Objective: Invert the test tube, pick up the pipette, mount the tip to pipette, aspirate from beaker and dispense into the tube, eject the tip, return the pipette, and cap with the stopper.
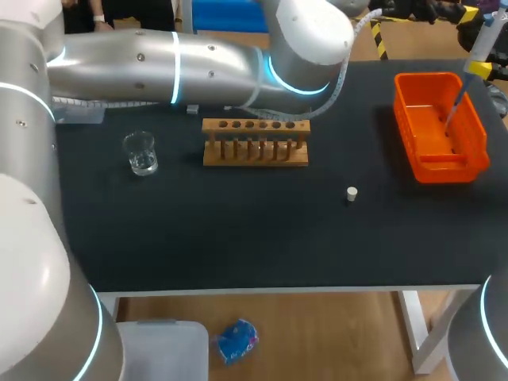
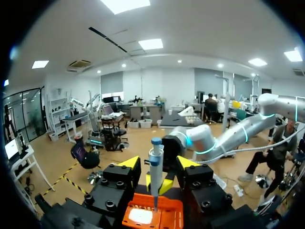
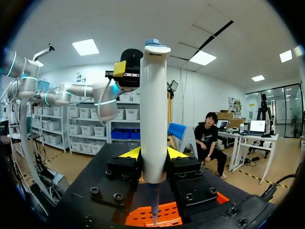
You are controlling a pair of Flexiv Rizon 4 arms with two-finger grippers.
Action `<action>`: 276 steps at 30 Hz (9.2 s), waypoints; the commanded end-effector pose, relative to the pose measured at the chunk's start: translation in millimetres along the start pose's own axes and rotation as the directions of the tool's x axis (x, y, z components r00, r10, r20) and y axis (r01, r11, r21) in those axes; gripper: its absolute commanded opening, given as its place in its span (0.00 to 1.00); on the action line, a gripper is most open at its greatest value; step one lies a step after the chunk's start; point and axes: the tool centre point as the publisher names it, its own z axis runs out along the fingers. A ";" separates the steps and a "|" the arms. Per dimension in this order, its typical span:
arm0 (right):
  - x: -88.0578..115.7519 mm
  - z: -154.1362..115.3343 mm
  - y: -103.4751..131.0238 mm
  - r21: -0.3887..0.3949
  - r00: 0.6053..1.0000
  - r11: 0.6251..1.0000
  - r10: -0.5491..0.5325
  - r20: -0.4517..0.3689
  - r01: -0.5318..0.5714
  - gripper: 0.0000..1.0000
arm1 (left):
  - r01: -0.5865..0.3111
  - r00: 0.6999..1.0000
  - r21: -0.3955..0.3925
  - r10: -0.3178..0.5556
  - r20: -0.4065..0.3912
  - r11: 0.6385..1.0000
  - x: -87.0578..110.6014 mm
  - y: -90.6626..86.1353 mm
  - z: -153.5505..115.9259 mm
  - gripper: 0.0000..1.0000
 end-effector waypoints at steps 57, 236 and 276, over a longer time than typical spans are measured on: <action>-1.0 -0.5 0.2 0.001 1.000 1.000 0.000 -0.003 0.000 0.00 | -0.004 0.996 0.300 0.030 -0.080 0.954 0.1 8.5 55.3 0.00; 202.4 211.1 -39.9 0.004 0.974 0.997 0.073 -0.215 -0.074 0.00 | -0.015 0.981 0.353 -0.054 0.186 0.935 107.3 154.0 -253.2 1.00; 198.8 284.6 -58.7 0.012 0.936 0.996 0.083 -0.343 -0.084 0.00 | -0.010 0.984 0.375 -0.059 0.170 0.927 81.5 174.6 -248.6 1.00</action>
